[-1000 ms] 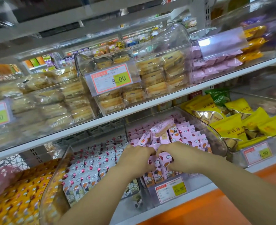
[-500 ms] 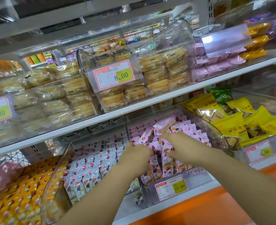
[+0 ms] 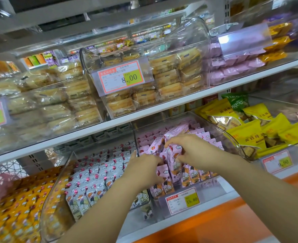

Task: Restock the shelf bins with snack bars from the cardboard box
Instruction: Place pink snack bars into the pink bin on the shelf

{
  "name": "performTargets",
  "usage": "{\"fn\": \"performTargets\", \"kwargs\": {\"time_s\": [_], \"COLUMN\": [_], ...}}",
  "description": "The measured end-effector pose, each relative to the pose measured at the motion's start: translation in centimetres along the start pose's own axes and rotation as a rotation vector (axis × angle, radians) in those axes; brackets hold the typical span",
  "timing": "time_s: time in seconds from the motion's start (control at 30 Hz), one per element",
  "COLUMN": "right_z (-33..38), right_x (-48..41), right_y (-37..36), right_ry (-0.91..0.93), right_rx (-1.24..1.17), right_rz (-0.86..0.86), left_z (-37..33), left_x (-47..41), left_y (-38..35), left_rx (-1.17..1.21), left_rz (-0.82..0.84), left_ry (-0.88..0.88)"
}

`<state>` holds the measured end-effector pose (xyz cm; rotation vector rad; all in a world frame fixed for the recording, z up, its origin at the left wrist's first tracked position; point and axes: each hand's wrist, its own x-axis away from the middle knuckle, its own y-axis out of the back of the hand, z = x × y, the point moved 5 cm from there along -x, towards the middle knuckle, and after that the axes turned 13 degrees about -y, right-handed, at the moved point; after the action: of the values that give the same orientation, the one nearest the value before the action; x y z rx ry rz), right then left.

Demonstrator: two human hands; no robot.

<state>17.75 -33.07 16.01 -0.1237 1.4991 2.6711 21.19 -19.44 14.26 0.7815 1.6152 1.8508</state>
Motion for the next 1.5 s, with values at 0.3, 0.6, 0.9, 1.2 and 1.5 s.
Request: {"fn": "performTargets", "kwargs": {"time_s": [0.3,0.6,0.9,1.2,1.5], "right_z": [-0.2,-0.3,-0.9,-0.9,-3.4], "right_x": [0.5,0.4,-0.4,-1.6,1.4], "right_y": [-2.4,-2.1,1.6,0.6,4.4], "right_ry": [-0.023,0.005,-0.07,-0.062,-0.145], "right_rx": [0.16,0.198,0.068,0.026,-0.491], "right_rz": [-0.067,-0.07,-0.33,-0.342,-0.49], "left_z": [0.1,0.0,2.2,2.8,1.7], "left_x": [-0.1,0.5,-0.9,-0.9,3.4], "left_y": [-0.2,0.4,1.9,2.1,3.4], "left_rx": [0.011,0.195,0.127,0.218,0.737], "left_rz": [-0.013,-0.114,-0.301,-0.462,-0.811], "left_ry": [0.02,0.024,0.224,0.302,0.114]}}
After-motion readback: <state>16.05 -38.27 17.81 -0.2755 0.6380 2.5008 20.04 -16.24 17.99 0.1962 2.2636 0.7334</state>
